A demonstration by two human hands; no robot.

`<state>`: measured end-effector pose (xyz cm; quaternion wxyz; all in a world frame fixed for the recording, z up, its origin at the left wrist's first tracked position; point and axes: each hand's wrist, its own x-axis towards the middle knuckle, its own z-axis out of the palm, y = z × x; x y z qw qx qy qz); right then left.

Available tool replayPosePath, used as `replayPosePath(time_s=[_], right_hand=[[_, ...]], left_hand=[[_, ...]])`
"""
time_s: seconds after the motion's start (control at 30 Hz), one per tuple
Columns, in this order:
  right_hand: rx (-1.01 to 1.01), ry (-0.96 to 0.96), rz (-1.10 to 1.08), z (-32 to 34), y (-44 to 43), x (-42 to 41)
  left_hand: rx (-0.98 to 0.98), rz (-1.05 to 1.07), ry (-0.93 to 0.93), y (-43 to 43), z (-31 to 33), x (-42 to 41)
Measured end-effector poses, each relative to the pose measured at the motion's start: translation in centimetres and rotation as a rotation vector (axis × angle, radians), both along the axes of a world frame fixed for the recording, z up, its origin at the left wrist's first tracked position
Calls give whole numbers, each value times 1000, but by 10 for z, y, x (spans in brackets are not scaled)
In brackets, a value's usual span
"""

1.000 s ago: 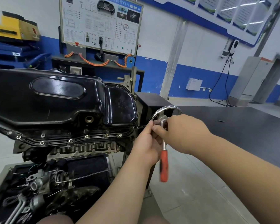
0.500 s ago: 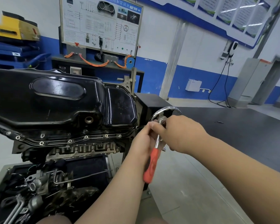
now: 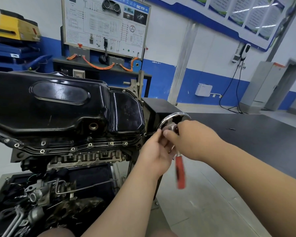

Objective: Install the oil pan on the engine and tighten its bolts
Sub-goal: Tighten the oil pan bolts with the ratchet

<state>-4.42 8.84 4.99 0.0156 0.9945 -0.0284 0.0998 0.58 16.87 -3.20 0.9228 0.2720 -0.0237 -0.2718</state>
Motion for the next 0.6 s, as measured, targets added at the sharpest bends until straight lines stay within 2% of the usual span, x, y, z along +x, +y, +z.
replayPosePath(time_s=[0.03, 0.17, 0.2, 0.27, 0.33, 0.37, 0.47, 0.5, 0.6], right_hand=[[108, 49, -18, -2, 2, 2], [-13, 4, 49, 0, 3, 2], [-71, -11, 80, 3, 2, 1], [-381, -73, 224, 9, -1, -1], [-607, -138, 375, 12, -7, 0], [-630, -145, 408, 11, -8, 2], [-536, -141, 330, 9, -1, 0], [-450, -134, 270, 8, -2, 0], [-18, 81, 56, 3, 2, -1]], left_hand=[[8, 0, 1, 0, 1, -1], [-9, 40, 80, 0, 4, -2], [-4, 50, 93, 0, 4, -2], [15, 56, 108, -2, 4, -2], [22, 53, 111, -5, 4, -2], [17, 50, 112, -6, 4, -2], [-7, 58, 93, -4, 1, -2], [-11, 63, 85, -3, 0, -1], [-43, 61, 85, 0, 0, 2]])
